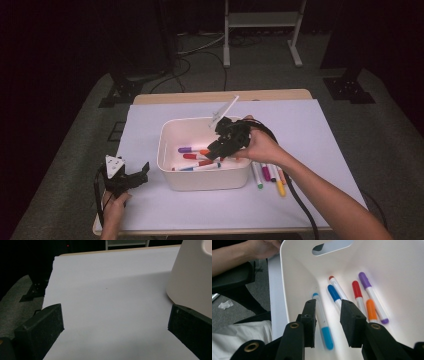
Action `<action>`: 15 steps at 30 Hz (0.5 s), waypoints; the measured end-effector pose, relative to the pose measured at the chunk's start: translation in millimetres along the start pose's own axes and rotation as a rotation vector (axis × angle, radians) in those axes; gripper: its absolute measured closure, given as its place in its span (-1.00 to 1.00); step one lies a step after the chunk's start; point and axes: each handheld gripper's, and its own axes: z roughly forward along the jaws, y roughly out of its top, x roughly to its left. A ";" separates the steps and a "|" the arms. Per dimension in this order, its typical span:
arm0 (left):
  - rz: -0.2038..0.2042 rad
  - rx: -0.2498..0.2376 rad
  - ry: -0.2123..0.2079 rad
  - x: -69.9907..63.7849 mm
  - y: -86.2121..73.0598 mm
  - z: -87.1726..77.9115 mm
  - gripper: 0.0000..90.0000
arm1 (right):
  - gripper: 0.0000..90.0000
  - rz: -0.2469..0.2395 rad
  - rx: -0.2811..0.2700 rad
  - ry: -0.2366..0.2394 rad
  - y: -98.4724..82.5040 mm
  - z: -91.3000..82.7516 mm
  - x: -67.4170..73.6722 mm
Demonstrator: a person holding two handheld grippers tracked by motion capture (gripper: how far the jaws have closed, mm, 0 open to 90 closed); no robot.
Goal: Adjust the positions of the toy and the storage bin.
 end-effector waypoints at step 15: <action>0.001 0.002 0.004 -0.2 0.0 0.0 -1.00 | 0.39 0.098 -0.058 -0.109 -53.2 -66.8 -11.1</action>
